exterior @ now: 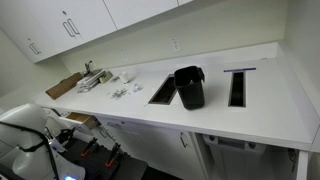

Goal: Open the drawer on the left

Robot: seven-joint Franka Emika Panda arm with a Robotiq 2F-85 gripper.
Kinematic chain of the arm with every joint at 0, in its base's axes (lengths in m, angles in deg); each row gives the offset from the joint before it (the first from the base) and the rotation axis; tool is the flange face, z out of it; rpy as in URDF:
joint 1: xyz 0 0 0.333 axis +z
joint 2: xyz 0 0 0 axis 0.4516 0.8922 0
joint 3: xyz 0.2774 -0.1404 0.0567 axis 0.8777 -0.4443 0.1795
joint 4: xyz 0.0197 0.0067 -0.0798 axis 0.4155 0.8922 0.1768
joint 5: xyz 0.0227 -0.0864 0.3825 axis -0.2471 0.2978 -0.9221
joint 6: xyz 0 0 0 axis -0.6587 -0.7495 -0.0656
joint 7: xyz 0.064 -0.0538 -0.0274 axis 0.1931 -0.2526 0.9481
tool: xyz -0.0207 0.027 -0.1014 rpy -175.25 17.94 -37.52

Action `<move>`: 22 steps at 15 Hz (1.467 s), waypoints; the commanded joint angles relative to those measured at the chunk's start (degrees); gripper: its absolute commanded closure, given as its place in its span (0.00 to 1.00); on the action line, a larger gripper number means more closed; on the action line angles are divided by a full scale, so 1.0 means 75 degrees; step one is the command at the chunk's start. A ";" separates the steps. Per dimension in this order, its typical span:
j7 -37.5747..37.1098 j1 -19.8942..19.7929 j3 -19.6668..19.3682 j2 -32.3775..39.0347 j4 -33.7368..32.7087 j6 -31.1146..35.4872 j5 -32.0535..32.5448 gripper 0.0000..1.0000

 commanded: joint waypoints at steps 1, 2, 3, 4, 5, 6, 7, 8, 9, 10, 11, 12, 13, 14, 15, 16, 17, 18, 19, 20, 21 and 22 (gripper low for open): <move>-0.0125 0.0587 0.0047 0.0002 -0.0114 -0.0700 -0.0260 0.98; -0.0146 0.0712 0.0081 0.0002 -0.0132 -0.0793 -0.0374 0.98; -0.0146 0.0830 0.0098 0.0002 -0.0163 -0.0874 -0.0497 0.98; -0.0147 0.0960 0.0109 0.0002 -0.0198 -0.0959 -0.0622 0.98; -0.0154 0.1083 0.0118 0.0002 -0.0227 -0.1025 -0.0731 0.98; -0.0179 0.1206 0.0139 0.0002 -0.0260 -0.1091 -0.0853 0.98; -0.0204 0.1317 0.0140 0.0001 -0.0284 -0.1133 -0.0954 0.98; -0.0188 0.1425 0.0159 0.0001 -0.0318 -0.1184 -0.1074 0.98; -0.0210 0.1518 0.0174 0.0001 -0.0347 -0.1179 -0.1188 0.98; -0.0226 0.1620 0.0169 0.0001 -0.0384 -0.1200 -0.1305 0.98; -0.0234 0.1726 0.0166 0.0001 -0.0431 -0.1215 -0.1416 0.98; -0.0263 0.1829 0.0156 0.0001 -0.0458 -0.1233 -0.1521 0.98; -0.0274 0.1911 0.0141 0.0001 -0.0490 -0.1236 -0.1632 0.98; -0.0297 0.1992 0.0130 0.0001 -0.0498 -0.1227 -0.1740 0.98; -0.0337 0.2069 0.0108 0.0000 -0.0496 -0.1230 -0.1837 0.98; -0.0357 0.2140 0.0089 0.0000 -0.0512 -0.1242 -0.1932 0.98; -0.0360 0.2200 0.0059 0.0000 -0.0537 -0.1253 -0.2011 0.98; -0.0370 0.2250 0.0021 0.0000 -0.0578 -0.1310 -0.2091 0.66; -0.0366 0.2301 -0.0027 -0.0001 -0.0615 -0.1339 -0.2139 0.64; -0.0412 0.2343 -0.0078 -0.0002 -0.0669 -0.1371 -0.2175 0.59; -0.0459 0.2377 -0.0117 -0.0004 -0.0744 -0.1352 -0.2192 0.51; -0.0489 0.2390 -0.0131 -0.0005 -0.0803 -0.1295 -0.2208 0.44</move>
